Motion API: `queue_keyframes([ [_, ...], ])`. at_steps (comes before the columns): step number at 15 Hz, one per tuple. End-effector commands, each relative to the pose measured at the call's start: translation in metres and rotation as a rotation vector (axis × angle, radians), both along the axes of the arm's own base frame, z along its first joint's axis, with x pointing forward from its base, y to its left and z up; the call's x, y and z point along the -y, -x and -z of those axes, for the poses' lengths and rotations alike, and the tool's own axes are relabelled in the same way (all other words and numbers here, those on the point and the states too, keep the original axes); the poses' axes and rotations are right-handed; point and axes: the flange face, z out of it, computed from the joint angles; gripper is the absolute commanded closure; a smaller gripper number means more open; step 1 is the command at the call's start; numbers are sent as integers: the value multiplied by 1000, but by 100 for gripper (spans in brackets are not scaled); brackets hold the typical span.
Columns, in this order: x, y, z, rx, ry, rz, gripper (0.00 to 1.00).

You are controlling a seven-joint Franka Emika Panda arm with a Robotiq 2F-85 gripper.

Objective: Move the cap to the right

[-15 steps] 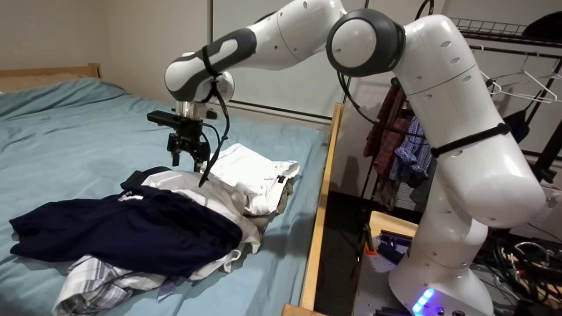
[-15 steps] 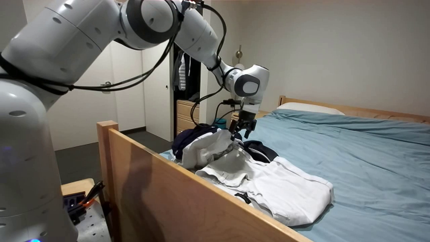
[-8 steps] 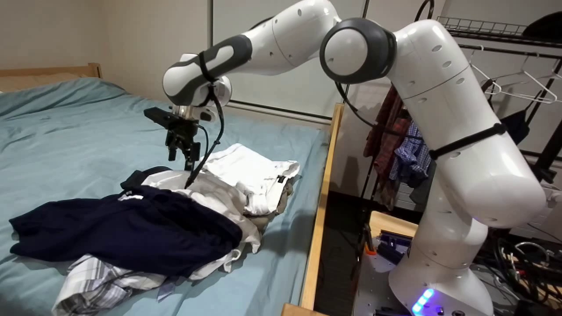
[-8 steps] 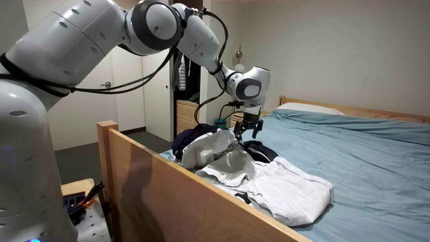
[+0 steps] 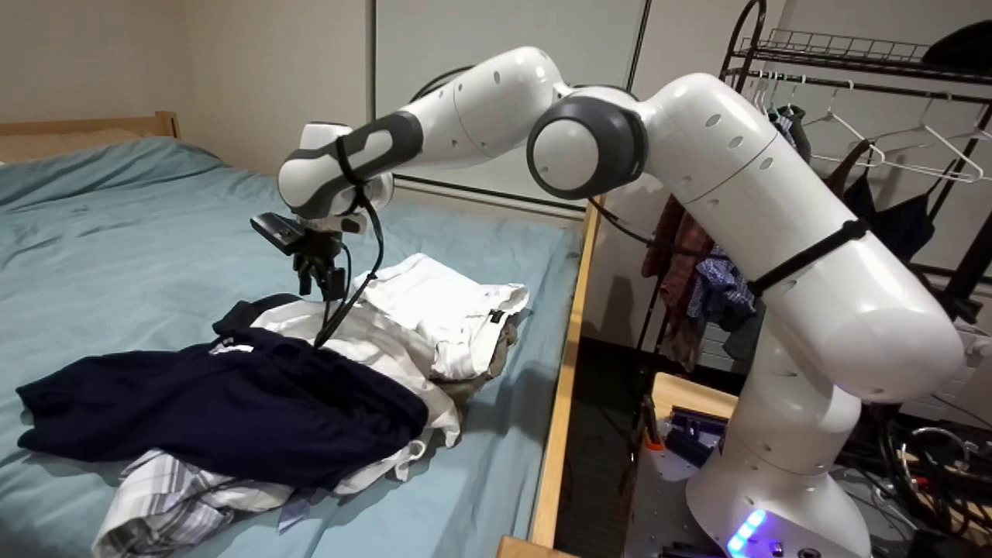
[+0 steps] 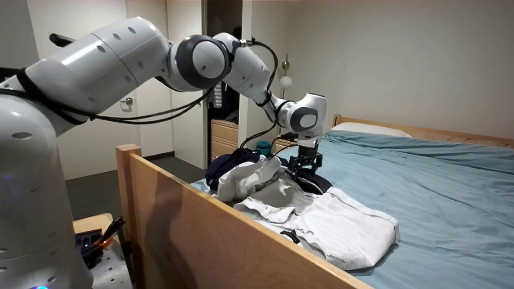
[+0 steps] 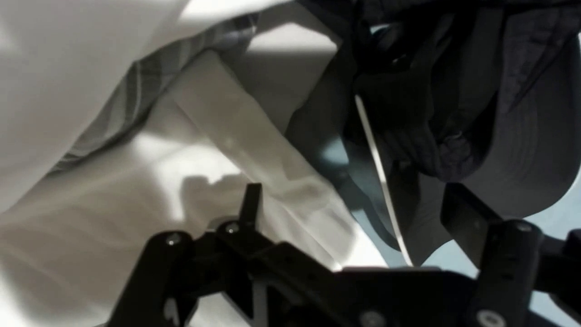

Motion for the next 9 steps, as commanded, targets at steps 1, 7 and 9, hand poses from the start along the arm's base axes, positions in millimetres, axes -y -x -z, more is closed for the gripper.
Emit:
queue_keyframes([
  [1,6,-15,9,-18,43,-11,0],
  [7,6,-27,19,-39,102,-60,53],
  [9,6,-28,21,-41,105,-69,67],
])
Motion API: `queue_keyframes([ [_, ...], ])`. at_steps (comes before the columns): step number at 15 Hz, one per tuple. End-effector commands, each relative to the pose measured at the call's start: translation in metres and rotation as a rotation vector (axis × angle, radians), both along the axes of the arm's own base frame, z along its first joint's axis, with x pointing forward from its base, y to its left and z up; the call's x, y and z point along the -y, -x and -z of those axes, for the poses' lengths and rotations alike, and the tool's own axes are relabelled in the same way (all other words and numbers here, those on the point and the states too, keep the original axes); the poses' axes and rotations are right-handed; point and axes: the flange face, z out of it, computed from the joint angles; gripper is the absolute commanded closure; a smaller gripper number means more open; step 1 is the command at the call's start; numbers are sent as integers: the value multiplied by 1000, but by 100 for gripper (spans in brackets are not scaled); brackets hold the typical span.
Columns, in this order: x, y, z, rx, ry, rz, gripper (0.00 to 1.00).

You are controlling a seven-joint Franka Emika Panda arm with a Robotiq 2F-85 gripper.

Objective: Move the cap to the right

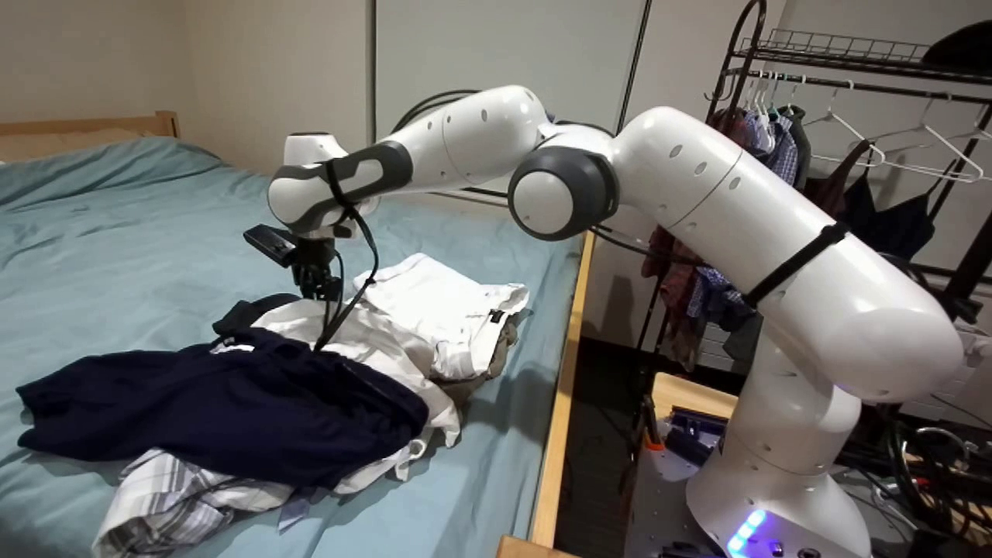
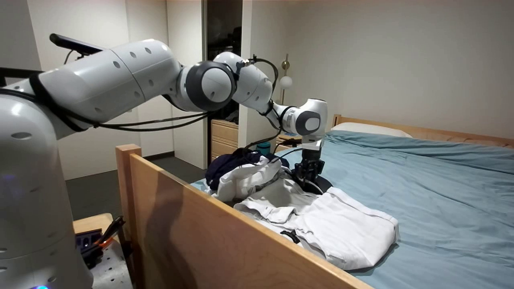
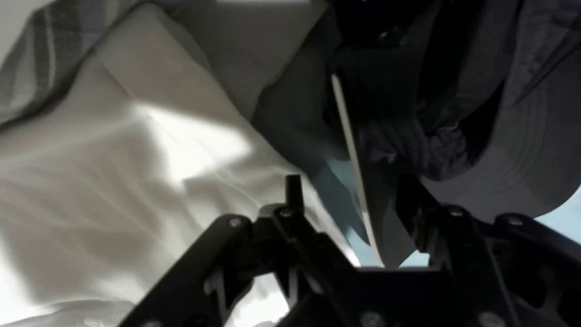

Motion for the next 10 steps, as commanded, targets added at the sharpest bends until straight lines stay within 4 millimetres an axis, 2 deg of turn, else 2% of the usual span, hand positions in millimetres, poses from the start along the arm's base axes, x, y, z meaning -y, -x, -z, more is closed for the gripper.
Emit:
queue_keyframes([
  [1,4,-7,2,-9,13,-10,74],
  [3,6,-7,3,-14,-1,-13,87],
  [5,8,-8,3,-15,-6,-12,94],
  [8,9,-8,1,-16,-15,-15,96],
  [10,10,-9,-4,-14,-30,-21,94],
])
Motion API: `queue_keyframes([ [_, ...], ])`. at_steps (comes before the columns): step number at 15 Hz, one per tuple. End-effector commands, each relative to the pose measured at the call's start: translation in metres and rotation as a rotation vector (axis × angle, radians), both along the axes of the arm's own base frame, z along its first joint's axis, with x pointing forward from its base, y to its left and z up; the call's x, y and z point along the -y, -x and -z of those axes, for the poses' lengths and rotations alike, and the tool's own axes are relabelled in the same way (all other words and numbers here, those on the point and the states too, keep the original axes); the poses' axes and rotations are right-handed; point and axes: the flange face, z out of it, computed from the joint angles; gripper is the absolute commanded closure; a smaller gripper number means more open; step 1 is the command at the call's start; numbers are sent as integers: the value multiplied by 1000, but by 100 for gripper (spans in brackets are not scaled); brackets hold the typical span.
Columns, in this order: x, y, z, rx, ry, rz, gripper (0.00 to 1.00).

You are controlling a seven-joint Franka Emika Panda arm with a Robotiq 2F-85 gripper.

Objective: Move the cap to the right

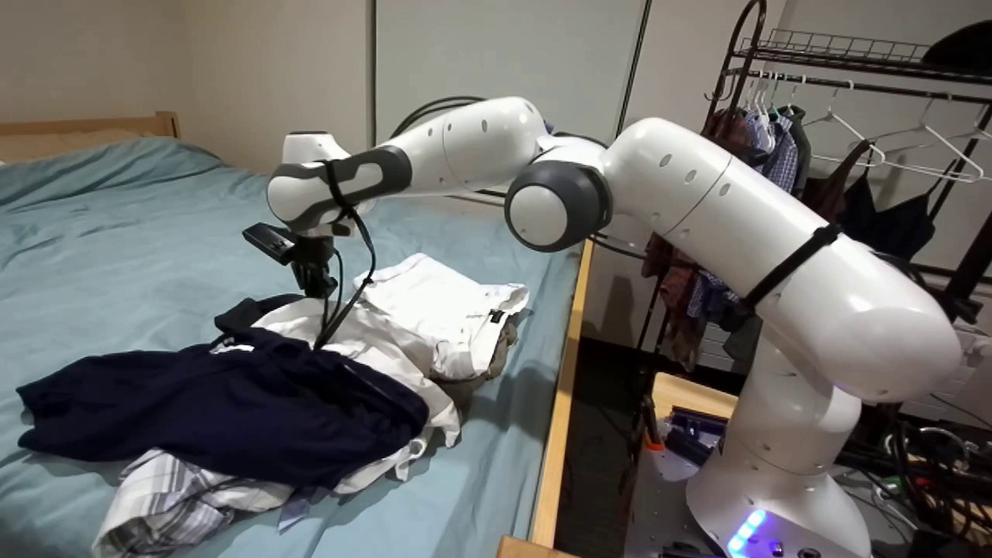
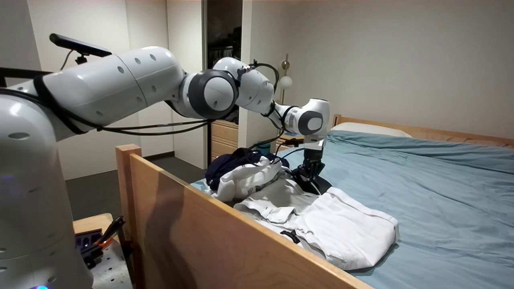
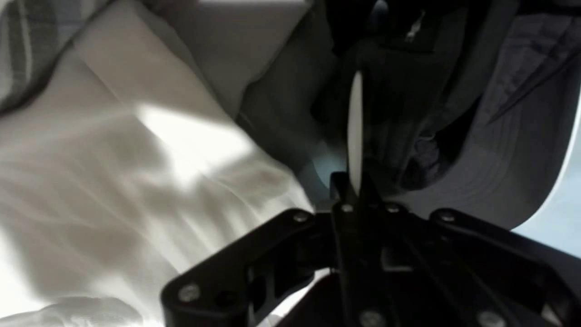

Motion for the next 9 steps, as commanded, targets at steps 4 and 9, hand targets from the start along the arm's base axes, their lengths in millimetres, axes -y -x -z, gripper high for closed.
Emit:
queue_keyframes([
  [4,21,5,-17,-28,-168,-96,93],
  [9,104,23,-37,17,-383,-133,93],
])
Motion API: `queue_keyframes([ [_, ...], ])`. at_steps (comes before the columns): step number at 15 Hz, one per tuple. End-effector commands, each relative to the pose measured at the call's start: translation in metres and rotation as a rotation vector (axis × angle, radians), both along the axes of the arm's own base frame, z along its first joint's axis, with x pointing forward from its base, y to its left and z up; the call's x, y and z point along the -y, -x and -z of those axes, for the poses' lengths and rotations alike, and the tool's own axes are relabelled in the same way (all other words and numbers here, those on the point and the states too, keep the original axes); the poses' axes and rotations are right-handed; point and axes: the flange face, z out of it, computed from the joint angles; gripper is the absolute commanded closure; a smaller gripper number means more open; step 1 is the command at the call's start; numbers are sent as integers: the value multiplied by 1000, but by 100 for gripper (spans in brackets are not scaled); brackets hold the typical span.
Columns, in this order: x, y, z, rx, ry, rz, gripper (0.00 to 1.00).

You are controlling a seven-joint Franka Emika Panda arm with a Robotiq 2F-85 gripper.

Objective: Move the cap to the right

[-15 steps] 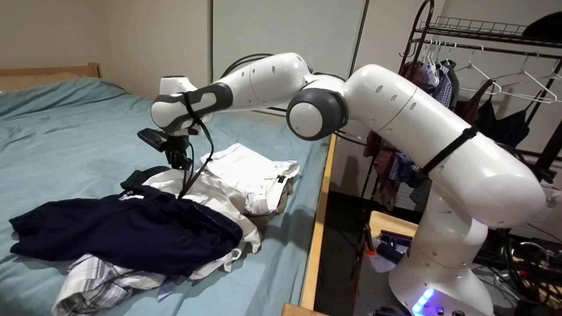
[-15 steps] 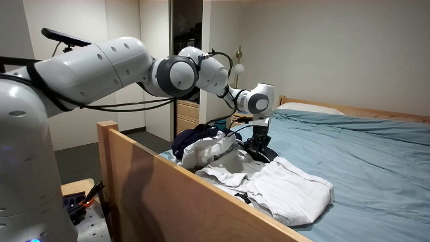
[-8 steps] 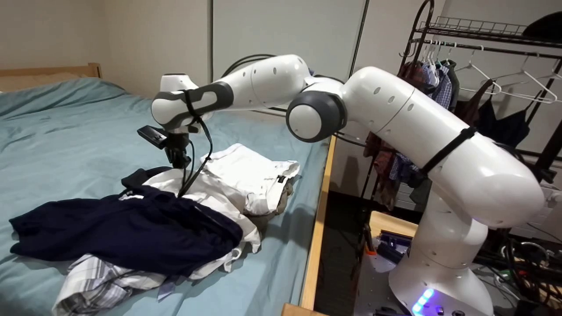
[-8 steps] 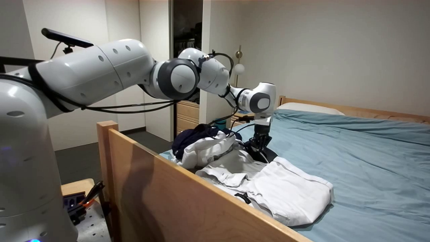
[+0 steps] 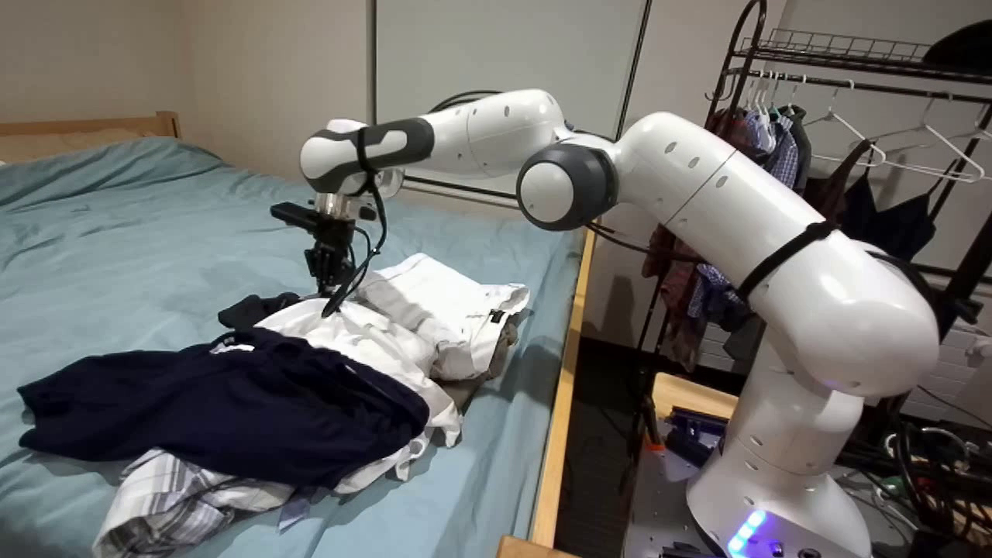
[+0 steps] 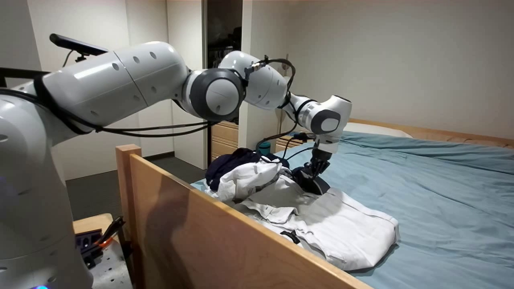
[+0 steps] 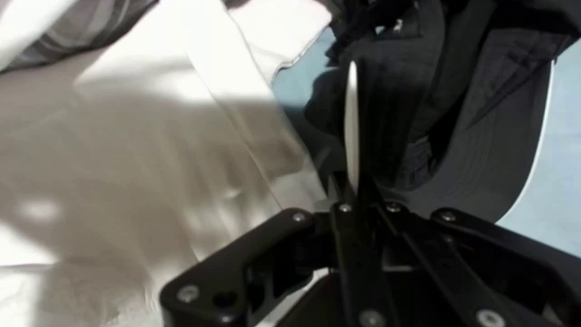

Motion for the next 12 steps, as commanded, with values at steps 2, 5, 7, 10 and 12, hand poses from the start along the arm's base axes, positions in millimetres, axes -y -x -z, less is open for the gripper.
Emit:
queue_keyframes([
  [2,88,27,-24,49,-233,-14,93],
  [5,139,48,-29,106,-363,-29,94],
  [7,153,59,-30,128,-456,-36,68],
  [10,147,63,-31,110,-491,-41,60],
  [12,124,55,-35,112,-468,-78,47],
])
